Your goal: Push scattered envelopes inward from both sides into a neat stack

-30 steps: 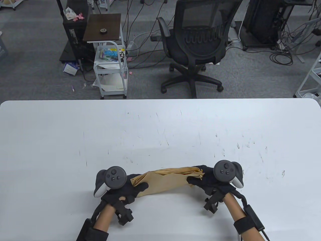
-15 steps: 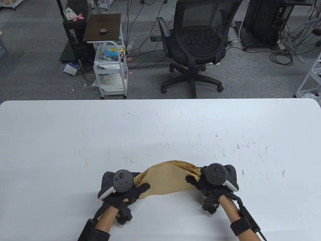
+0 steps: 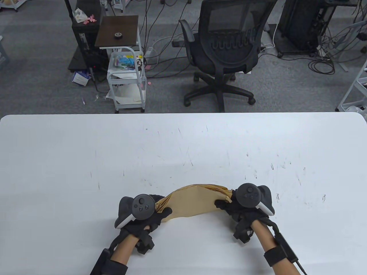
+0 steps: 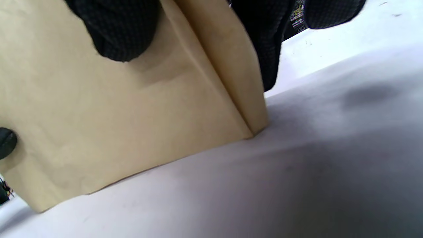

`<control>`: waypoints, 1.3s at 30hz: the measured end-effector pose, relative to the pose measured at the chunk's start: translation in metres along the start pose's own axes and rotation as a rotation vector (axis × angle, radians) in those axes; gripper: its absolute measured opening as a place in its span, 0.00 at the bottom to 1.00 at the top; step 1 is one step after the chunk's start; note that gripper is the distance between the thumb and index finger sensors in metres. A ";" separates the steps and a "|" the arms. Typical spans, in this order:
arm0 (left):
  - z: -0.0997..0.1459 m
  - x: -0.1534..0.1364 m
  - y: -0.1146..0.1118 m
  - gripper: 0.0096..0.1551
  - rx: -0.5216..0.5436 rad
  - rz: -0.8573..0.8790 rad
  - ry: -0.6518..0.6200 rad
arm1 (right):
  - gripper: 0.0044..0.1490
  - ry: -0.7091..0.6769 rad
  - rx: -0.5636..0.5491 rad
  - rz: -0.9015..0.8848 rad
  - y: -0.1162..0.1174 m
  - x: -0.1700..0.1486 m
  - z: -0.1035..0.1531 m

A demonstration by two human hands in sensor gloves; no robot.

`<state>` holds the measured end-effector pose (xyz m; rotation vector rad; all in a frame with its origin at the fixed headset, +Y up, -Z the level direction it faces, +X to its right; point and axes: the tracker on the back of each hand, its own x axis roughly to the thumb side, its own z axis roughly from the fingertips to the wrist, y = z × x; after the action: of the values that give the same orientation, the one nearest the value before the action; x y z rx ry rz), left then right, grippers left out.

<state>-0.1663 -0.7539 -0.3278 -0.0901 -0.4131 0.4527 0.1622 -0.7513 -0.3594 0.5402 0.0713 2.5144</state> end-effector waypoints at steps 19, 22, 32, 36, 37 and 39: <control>-0.001 0.000 -0.004 0.23 -0.009 0.017 0.045 | 0.26 0.019 -0.006 0.001 0.002 -0.001 -0.002; -0.002 0.001 -0.002 0.23 -0.013 -0.010 0.041 | 0.26 0.013 -0.014 0.026 0.002 0.001 -0.001; -0.025 -0.024 0.028 0.28 -0.045 0.350 0.203 | 0.29 0.054 -0.098 -0.092 -0.034 0.014 -0.013; -0.050 -0.024 0.036 0.32 -0.073 0.372 0.344 | 0.29 0.146 -0.125 -0.044 -0.038 0.008 -0.033; -0.058 -0.022 0.038 0.32 -0.087 0.279 0.371 | 0.29 0.178 -0.101 -0.019 -0.036 0.005 -0.039; -0.076 -0.015 0.037 0.32 -0.112 0.073 0.434 | 0.29 0.252 -0.064 0.036 -0.030 0.002 -0.052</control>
<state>-0.1630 -0.7266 -0.4094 -0.3063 -0.0083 0.4670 0.1561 -0.7218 -0.4117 0.1987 0.0753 2.5981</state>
